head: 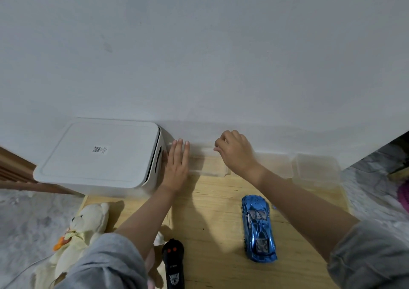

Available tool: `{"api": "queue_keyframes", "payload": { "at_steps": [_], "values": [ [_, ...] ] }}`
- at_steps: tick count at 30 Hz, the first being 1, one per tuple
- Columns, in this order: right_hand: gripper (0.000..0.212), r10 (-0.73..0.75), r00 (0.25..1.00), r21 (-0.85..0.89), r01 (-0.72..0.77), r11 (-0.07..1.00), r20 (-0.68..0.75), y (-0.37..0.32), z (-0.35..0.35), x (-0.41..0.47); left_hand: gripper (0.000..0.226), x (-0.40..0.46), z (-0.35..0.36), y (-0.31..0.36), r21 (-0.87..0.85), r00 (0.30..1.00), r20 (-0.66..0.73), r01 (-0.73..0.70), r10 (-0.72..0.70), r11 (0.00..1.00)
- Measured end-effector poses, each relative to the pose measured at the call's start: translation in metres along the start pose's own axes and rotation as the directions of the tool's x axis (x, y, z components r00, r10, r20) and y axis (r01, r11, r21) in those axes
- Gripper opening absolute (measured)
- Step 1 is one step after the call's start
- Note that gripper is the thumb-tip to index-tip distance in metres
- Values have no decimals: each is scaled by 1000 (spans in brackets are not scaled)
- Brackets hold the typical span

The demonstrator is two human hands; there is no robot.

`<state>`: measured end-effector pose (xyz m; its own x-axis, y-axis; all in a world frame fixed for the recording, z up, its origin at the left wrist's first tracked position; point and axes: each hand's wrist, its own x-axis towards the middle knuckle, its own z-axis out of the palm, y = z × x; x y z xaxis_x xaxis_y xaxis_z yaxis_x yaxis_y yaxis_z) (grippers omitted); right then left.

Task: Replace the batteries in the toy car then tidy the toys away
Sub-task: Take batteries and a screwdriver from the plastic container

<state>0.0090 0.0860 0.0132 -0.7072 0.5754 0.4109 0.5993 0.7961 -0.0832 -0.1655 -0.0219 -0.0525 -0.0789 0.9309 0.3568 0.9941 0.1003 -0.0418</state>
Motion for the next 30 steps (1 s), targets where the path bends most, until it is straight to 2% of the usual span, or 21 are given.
{"api": "queue_keyframes", "payload": {
  "at_steps": [4, 9, 12, 16, 19, 21, 22, 24, 25, 28, 30],
  "values": [
    [17, 22, 1000, 12, -22, 1000, -11, -1, 0, 1, 102, 4, -9, -3, -125, 993, 114, 43, -28, 991],
    [16, 63, 998, 76, -62, 995, -14, 1, 3, 2, 114, 7, -19, 0, -119, 973, 217, 104, -77, 987],
    [10, 140, 990, 173, -132, 976, -34, 3, 7, 1, 112, 10, -31, 5, -152, 946, 291, 196, -145, 969],
    [22, 276, 960, 308, -249, 918, -47, -7, 6, -11, 111, 14, -41, 6, -146, 928, 343, 207, -147, 967],
    [20, 204, 979, 321, -187, 929, -18, -17, 13, -25, 112, 15, -41, 6, -137, 925, 347, 212, -153, 968],
    [20, 114, 983, 347, -159, 924, 146, -21, 20, -29, 113, 16, -41, 6, -146, 931, 332, 211, -153, 967],
    [24, 73, 962, 360, -168, 918, 263, -21, 24, -28, 113, 16, -40, 6, -151, 932, 330, 211, -152, 966],
    [34, 11, 868, 328, -199, 923, 496, -20, 33, -24, 113, 16, -38, 5, -149, 935, 318, 210, -155, 966],
    [38, 9, 823, 301, -218, 928, 568, -19, 38, -21, 114, 16, -37, 4, -145, 938, 308, 211, -159, 967],
    [38, 92, 759, 259, -330, 908, 645, -17, 48, -8, 114, 15, -33, 5, -139, 938, 308, 210, -159, 968],
    [37, 102, 690, 201, -345, 917, 716, -19, 48, 2, 114, 15, -31, 5, -131, 938, 305, 213, -165, 968]
  ]
}}
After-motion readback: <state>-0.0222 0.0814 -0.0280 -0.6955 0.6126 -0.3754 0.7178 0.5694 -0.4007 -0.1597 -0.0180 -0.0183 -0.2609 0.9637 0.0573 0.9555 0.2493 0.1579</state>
